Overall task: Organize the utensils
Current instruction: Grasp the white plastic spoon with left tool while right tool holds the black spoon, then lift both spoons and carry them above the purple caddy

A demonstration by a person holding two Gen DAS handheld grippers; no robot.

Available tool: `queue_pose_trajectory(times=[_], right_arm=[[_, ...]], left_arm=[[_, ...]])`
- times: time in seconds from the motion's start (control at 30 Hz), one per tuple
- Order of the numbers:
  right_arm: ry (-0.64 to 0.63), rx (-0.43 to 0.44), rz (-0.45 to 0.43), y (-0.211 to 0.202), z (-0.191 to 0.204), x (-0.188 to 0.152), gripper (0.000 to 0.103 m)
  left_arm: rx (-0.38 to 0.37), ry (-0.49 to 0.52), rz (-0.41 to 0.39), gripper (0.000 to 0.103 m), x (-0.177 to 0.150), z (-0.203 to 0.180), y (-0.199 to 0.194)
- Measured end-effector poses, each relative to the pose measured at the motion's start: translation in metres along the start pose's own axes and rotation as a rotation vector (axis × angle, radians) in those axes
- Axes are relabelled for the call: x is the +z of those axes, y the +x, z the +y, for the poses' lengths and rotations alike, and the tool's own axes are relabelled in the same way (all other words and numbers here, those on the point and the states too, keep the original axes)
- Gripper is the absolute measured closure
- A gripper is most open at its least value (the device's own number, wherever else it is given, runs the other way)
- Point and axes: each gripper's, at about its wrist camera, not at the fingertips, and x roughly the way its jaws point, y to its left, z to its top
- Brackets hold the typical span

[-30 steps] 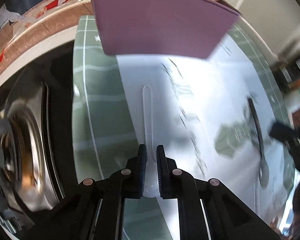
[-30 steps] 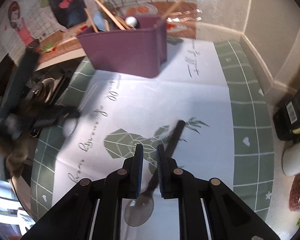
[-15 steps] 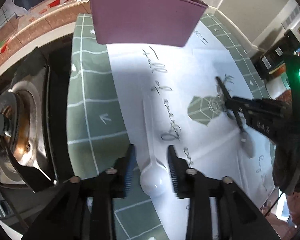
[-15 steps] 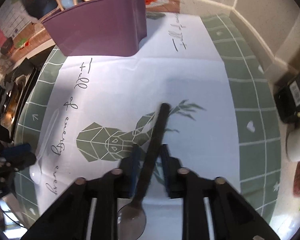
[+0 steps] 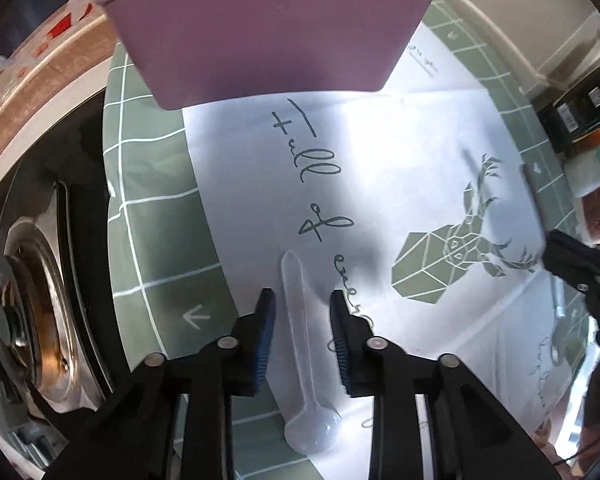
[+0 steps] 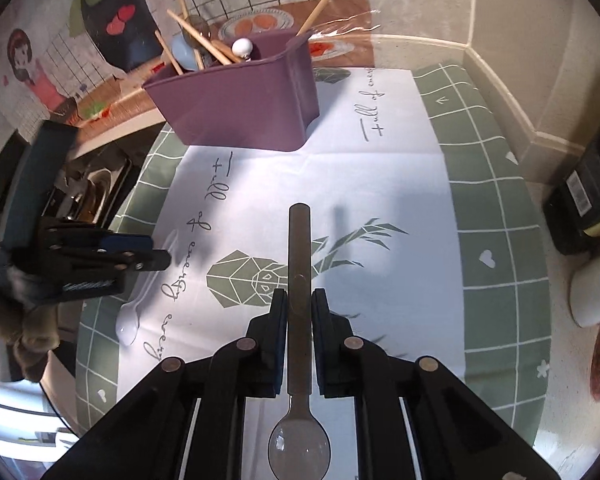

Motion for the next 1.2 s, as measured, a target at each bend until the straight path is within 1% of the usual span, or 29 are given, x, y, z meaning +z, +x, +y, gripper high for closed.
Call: queue_pose_trajectory(times=[0.03,0.13,0.2,0.27,0.33,0.43,0.47,0.53,0.63,0.73,0.83,1.07,1.2], right_arm=[[0.002,0.0,-0.004,-0.003,-0.001,-0.001,0.092],[0.005,0.001,-0.011,-0.005,-0.002,-0.002,0.092],[0.005,0.004,-0.017,-0.007,-0.002,-0.002,0.092],[0.002,0.002,-0.029,-0.01,0.001,-0.002,0.092],[0.0,0.001,-0.048,-0.014,0.004,-0.002,0.092],[-0.023,-0.015,-0.079,-0.022,0.014,-0.002,0.092],[-0.032,-0.02,-0.084,-0.024,0.018,-0.002,0.092],[-0.049,-0.028,-0.093,-0.027,0.024,-0.002,0.092],[-0.087,-0.045,-0.112,-0.033,0.037,-0.005,0.092],[-0.113,-0.033,-0.119,-0.038,0.049,-0.009,0.092],[-0.142,-0.031,-0.136,-0.043,0.06,-0.011,0.092],[-0.175,-0.041,-0.169,-0.051,0.071,-0.01,0.092],[-0.171,-0.043,-0.178,-0.052,0.072,-0.01,0.092]], left_arm=[[0.009,0.008,0.005,0.084,0.0,-0.001,0.002],[0.022,0.025,-0.01,0.09,0.0,-0.006,0.003],[0.017,0.029,-0.028,0.092,0.0,-0.01,0.003],[-0.004,0.006,-0.064,0.092,-0.008,-0.008,0.001],[-0.035,-0.047,-0.126,0.092,-0.023,-0.003,-0.007],[-0.034,-0.122,-0.238,0.093,-0.049,0.006,-0.027],[-0.042,-0.163,-0.276,0.093,-0.058,0.012,-0.035],[-0.077,-0.219,-0.328,0.093,-0.07,0.024,-0.05],[-0.099,-0.26,-0.417,0.093,-0.088,0.033,-0.078],[-0.122,-0.275,-0.47,0.093,-0.101,0.036,-0.097],[-0.128,-0.272,-0.51,0.093,-0.111,0.034,-0.113],[-0.127,-0.259,-0.577,0.094,-0.126,0.032,-0.137],[-0.119,-0.238,-0.595,0.094,-0.127,0.029,-0.147]])
